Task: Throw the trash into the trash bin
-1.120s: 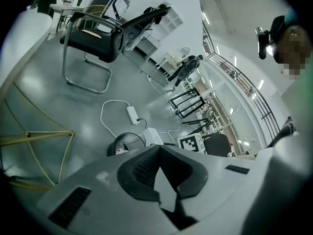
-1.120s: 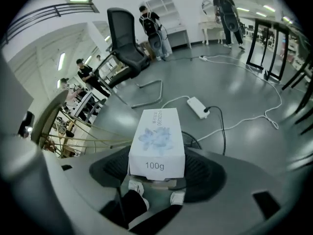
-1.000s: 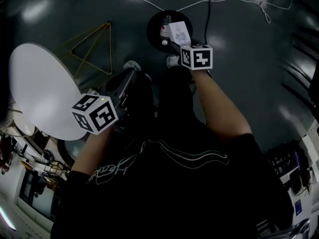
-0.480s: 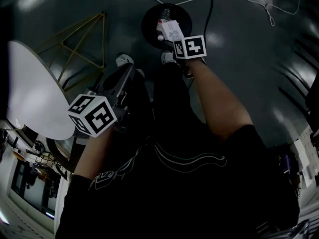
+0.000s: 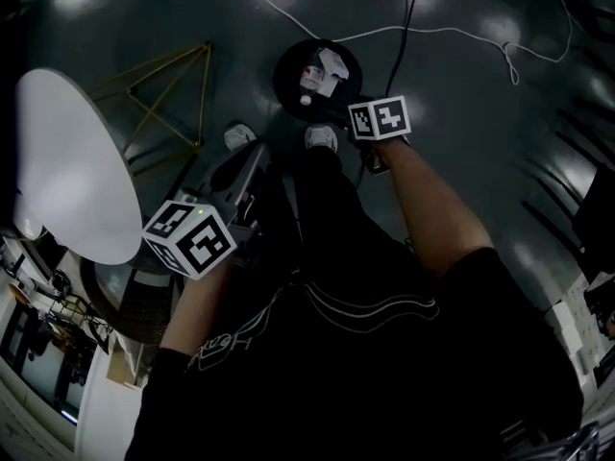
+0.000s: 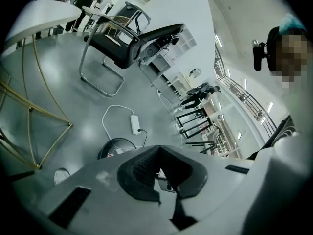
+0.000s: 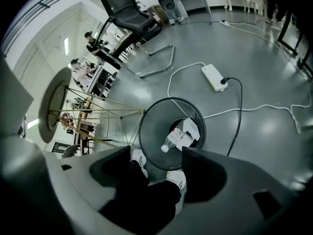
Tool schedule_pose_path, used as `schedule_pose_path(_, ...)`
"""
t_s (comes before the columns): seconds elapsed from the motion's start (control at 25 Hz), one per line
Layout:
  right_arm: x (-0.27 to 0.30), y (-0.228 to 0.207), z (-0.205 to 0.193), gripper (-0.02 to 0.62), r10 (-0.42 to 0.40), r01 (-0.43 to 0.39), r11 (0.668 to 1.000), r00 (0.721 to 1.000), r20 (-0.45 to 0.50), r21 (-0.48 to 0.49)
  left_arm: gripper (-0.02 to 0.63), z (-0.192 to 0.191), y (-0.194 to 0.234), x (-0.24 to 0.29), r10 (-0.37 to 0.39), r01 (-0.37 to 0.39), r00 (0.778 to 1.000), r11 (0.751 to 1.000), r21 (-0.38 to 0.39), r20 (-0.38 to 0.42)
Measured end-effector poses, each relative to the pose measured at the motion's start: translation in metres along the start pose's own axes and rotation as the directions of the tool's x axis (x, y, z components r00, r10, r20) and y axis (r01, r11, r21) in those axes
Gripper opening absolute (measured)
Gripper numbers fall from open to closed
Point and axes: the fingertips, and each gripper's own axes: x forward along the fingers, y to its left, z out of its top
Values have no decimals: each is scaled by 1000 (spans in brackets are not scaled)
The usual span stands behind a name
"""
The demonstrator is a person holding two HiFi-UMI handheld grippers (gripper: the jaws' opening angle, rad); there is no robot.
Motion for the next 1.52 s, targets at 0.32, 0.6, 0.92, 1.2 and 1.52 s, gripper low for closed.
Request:
schedule_pose_path(0.32, -119, 66, 62, 326, 202, -158, 970, 947, 249, -183, 6, 26, -42, -38, -3, -1, 996, 999, 46, 85)
schedule_pose_path(0.6, -243, 165, 93, 52, 349, -153, 889, 838, 420, -433, 6, 43, -84, -62, -96, 81, 987, 990, 116, 133)
schedule_pose_path(0.92, -384, 291, 66, 38, 509, -66, 715, 731, 454, -696, 6, 60, -186, -157, -344, 247, 908, 900, 359, 240)
schedule_pose_path(1.2, -463, 399, -23, 38, 544, 34, 644, 682, 489, -764, 6, 16, -252, -278, -424, 226, 868, 802, 553, 259)
schedule_pose_path(1.52, -505, 493, -109, 38, 643, 46, 619, 543, 540, -784, 6, -39, -279, -395, -475, 155, 819, 724, 672, 323)
